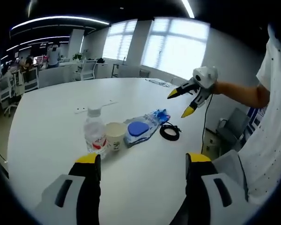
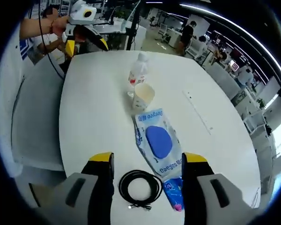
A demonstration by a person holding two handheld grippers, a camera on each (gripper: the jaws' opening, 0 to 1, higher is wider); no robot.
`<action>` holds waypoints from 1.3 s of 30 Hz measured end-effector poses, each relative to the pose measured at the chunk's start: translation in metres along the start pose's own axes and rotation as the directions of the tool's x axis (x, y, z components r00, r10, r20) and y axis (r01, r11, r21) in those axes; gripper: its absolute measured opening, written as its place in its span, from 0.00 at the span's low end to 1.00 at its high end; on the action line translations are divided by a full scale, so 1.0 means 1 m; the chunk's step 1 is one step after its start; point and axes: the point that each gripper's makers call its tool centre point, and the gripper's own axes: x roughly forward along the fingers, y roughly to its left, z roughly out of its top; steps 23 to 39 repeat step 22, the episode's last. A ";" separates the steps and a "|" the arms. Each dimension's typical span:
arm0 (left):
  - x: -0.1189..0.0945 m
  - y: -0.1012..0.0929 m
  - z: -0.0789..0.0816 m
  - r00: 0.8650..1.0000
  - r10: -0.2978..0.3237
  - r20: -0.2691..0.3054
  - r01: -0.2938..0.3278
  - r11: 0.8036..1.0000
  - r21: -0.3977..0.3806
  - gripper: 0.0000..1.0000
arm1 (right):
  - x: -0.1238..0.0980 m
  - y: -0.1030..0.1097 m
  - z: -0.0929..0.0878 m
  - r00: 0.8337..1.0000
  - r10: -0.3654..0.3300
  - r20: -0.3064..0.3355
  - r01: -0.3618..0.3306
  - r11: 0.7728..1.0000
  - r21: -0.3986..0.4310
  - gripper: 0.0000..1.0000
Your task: Arrange the tabletop items into an orderly group along one side of the table until the central work area is clear of visible clutter.
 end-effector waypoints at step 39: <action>0.033 -0.044 0.006 0.993 -0.061 -0.100 0.072 0.991 0.109 0.81 | -0.071 0.014 -0.089 0.988 -0.146 0.058 0.116 0.928 0.355 0.65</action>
